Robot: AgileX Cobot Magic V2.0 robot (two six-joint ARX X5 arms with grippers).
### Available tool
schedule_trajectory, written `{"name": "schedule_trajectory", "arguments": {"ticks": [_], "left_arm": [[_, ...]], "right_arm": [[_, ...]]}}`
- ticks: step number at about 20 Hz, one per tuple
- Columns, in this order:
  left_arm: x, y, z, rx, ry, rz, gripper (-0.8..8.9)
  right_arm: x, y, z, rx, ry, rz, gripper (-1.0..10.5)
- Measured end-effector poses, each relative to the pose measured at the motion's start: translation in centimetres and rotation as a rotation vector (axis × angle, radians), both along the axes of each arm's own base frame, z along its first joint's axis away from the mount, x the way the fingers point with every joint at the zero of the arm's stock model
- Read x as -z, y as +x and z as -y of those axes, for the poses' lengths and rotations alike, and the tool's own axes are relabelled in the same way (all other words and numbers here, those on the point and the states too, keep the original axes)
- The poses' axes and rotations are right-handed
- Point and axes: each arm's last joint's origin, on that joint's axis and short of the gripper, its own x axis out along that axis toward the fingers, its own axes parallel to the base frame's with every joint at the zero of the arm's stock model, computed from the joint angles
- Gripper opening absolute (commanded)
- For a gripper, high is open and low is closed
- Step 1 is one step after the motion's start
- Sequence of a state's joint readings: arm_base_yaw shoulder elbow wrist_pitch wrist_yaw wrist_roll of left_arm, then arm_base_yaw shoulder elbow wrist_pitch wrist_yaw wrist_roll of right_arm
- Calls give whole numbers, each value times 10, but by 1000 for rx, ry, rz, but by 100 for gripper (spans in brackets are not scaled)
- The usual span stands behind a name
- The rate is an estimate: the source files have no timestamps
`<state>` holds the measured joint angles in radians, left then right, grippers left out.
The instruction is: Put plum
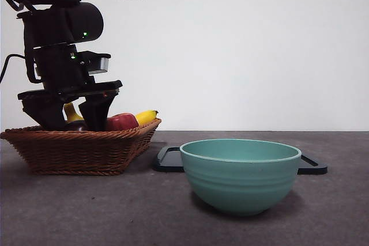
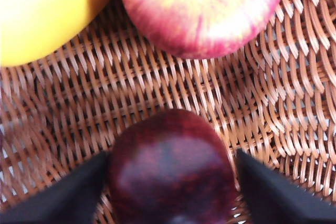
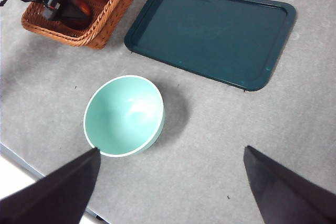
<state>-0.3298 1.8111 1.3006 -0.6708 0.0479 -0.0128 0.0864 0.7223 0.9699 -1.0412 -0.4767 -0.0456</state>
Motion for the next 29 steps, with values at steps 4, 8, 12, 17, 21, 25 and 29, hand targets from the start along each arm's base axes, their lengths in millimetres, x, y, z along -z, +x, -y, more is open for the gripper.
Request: {"name": "schedule_trajectory", "arguments": {"ticks": [4,8,12,17,21,25,29], "left_arm": [[0,-1,0,0,3,-8,267],[-21,-9,-1,7,-12,37,268],[-81,-44,7,70,-90,202,268],[-126,-99,39,278,-228,295,268],[-128,-128,76,442,-264,278,268],[-110,-135,109,536,-260,235,268],[-83,-132,137,587,-234,180,268]], "right_arm": [[0,0,0,0,0,0,436],[0,0,0,0,0,0,436],[0,0,0,0,0,0,436],[0,0,0,0,0,0,436],[0,0,0,0,0,0,436],[0,0,0,1,0,0,436],[0,0,0,1,0,0,436]]}}
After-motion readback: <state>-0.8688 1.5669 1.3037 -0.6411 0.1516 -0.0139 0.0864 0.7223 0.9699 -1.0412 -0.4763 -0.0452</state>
